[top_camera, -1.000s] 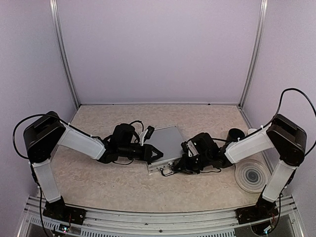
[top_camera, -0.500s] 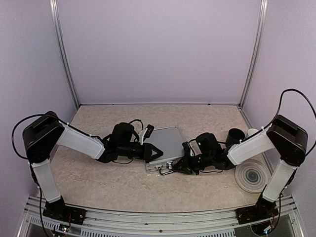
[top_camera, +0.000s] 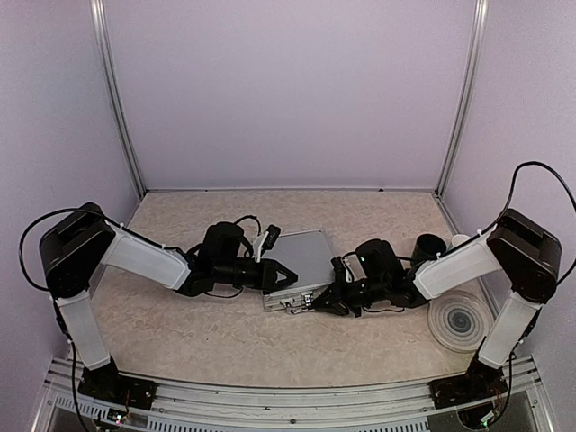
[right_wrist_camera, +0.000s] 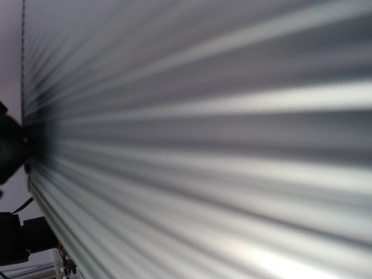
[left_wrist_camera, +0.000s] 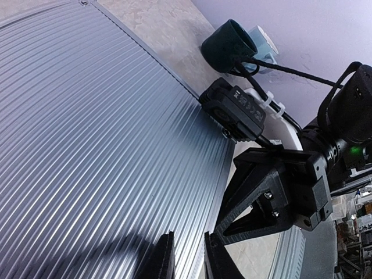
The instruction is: Pack up texas hold em set
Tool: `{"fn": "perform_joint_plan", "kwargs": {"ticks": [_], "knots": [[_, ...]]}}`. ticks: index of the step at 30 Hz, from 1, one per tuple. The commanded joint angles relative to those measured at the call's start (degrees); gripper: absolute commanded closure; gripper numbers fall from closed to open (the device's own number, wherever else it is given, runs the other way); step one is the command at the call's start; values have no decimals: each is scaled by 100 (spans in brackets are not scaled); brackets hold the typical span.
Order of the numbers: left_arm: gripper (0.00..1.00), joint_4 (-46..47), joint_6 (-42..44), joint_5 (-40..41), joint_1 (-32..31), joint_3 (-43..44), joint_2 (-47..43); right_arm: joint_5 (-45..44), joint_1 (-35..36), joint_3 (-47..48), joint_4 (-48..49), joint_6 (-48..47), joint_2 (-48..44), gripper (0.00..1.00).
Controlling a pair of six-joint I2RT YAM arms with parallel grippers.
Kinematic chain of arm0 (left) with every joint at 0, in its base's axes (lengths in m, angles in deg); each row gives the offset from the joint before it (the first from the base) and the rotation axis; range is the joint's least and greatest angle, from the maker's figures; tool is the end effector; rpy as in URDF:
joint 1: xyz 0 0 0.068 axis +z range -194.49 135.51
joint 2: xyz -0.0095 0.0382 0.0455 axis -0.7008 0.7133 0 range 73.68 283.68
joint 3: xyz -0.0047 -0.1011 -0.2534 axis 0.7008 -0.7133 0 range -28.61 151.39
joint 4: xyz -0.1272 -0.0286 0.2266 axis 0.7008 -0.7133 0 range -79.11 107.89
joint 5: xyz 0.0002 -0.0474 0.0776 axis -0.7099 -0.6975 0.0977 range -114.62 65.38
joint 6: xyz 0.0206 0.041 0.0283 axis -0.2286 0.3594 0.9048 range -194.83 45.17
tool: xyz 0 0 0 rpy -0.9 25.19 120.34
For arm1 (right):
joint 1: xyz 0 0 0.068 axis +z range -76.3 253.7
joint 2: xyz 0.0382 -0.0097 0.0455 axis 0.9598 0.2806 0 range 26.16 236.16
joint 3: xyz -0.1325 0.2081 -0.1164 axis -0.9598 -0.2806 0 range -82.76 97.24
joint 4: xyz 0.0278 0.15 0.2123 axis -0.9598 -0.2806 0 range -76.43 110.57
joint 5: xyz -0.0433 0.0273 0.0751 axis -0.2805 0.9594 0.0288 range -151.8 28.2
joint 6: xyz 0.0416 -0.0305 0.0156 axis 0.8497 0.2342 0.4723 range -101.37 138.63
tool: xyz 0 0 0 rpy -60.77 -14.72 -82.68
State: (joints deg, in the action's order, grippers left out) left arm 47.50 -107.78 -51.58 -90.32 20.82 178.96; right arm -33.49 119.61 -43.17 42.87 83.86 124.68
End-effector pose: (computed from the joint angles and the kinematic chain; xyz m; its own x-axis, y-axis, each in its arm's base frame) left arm 0.2473 -0.2779 0.1524 -0.7605 0.0869 -0.6435 0.6065 0.4489 -0.6562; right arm 0.2115 0.2426 0.1329 -0.9885 0.1286 -0.0793 0.0012 0.5312 0.8472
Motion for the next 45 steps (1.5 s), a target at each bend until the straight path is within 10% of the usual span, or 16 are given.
{"fn": "perform_joint_plan", "kwargs": {"ticks": [1, 45], "knots": [[81, -142, 87, 15, -23, -54, -4, 821, -38, 389, 1330, 498, -597, 100], [91, 563, -170, 312, -586, -551, 1106, -1217, 915, 225, 3386, 3566, -453, 100]]}}
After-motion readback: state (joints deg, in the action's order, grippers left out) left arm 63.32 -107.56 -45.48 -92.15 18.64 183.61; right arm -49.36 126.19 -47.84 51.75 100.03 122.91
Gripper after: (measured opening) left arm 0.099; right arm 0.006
